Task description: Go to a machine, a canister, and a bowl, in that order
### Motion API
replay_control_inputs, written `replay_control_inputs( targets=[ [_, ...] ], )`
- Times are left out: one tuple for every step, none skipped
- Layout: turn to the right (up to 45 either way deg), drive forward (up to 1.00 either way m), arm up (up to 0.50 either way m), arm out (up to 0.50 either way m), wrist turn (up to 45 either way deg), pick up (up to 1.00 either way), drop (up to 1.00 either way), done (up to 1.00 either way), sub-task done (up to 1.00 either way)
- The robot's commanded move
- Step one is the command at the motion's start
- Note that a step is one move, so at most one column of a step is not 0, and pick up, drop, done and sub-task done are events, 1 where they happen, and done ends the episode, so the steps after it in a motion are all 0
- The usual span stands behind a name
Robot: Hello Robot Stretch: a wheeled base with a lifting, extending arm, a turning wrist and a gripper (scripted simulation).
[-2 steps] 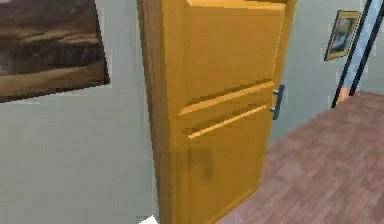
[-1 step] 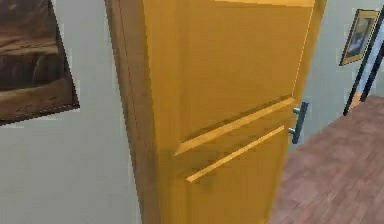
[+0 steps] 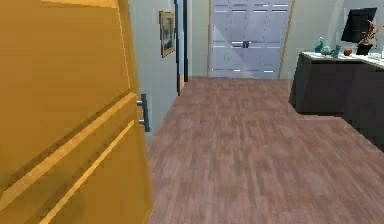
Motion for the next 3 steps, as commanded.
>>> replay_control_inputs(
  targets=[
    [3.0, 0.0, 0.0, 0.0, 0.0, 0.0, 0.0, 0.0, 0.0],
    [0.0, 1.0, 0.0, 0.0, 0.0, 0.0, 0.0, 0.0, 0.0],
    [3.0, 0.0, 0.0, 0.0, 0.0, 0.0, 0.0, 0.0, 0.0]
  ],
)
